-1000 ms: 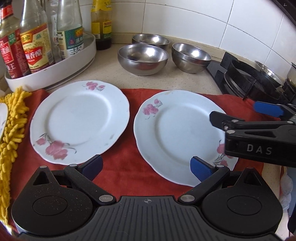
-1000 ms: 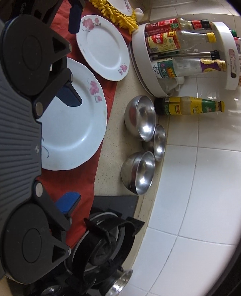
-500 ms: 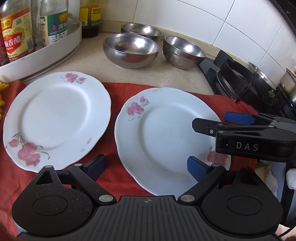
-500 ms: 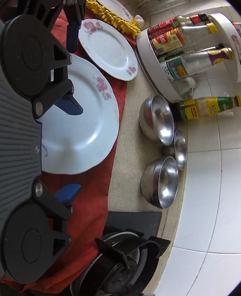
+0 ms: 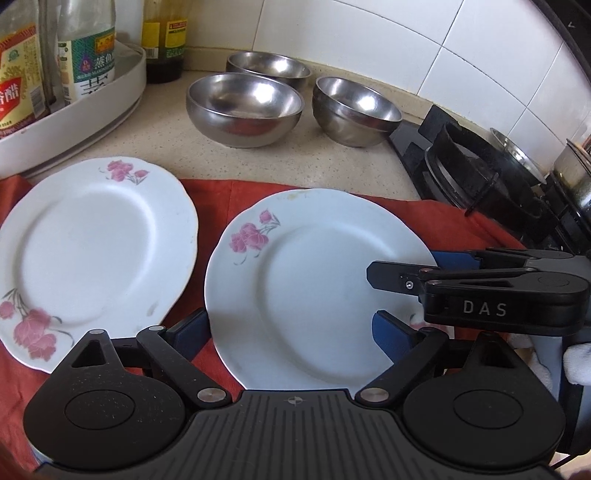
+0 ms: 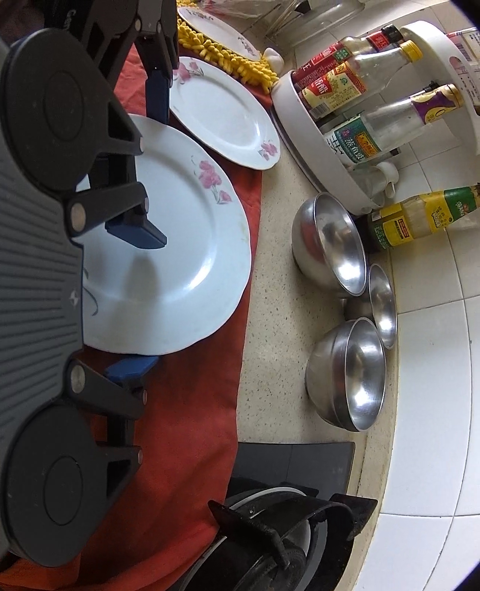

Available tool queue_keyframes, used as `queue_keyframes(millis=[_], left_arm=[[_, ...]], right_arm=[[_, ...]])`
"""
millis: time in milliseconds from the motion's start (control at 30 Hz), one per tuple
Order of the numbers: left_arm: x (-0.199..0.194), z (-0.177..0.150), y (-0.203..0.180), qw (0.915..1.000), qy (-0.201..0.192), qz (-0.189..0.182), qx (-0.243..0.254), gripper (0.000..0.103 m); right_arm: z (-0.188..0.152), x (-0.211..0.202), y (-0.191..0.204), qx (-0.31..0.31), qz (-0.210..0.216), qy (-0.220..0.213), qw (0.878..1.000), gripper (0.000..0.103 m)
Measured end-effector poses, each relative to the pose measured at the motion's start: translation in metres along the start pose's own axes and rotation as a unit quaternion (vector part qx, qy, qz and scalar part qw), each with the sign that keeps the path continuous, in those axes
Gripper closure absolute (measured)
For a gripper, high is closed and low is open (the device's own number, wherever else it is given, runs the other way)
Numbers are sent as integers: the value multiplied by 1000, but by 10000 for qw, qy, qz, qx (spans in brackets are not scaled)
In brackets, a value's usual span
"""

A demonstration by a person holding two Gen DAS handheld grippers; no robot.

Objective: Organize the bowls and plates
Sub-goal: 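Grasp the rim of the pink-flowered white plate with the right gripper, then lift the plate and carry it toward the other pink-flowered plate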

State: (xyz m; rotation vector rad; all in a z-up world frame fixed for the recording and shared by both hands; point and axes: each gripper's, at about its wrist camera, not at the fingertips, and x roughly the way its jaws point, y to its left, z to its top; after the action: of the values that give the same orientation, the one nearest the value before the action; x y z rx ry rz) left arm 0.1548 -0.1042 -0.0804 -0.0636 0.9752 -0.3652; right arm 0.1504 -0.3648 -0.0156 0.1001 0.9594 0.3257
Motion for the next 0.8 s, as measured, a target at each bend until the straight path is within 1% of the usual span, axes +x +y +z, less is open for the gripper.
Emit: queue_keyframes(millis=[67, 167, 267, 433, 533, 600, 733, 800], left_arm=[[2, 1, -1, 10000, -20, 35, 56, 7], [5, 1, -4, 9999, -18, 32, 167, 3], [7, -1, -6, 9998, -55, 64, 202, 2], [3, 3, -1, 9999, -78, 43, 52, 9], [1, 4, 1, 10000, -72, -48, 12, 10], [0, 5, -2, 9999, -86, -34, 78, 10], [-6, 6, -2, 9997, -188, -110, 120, 10], [-10, 9, -1, 9995, -252, -123, 110, 10]], right_arm=[[0, 0, 0, -16, 24, -1, 10000, 44], [-1, -1, 1, -72, 6, -14, 10000, 44], [0, -2, -1, -18, 13, 31, 10000, 47], [-2, -8, -9, 287, 135, 55, 9995, 50], [-5, -12, -7, 402, 78, 43, 9992, 50], [-5, -14, -7, 450, 62, 16, 9990, 50], [-2, -17, -8, 602, 65, -20, 9982, 50], [0, -20, -5, 571, 60, -84, 9983, 50]])
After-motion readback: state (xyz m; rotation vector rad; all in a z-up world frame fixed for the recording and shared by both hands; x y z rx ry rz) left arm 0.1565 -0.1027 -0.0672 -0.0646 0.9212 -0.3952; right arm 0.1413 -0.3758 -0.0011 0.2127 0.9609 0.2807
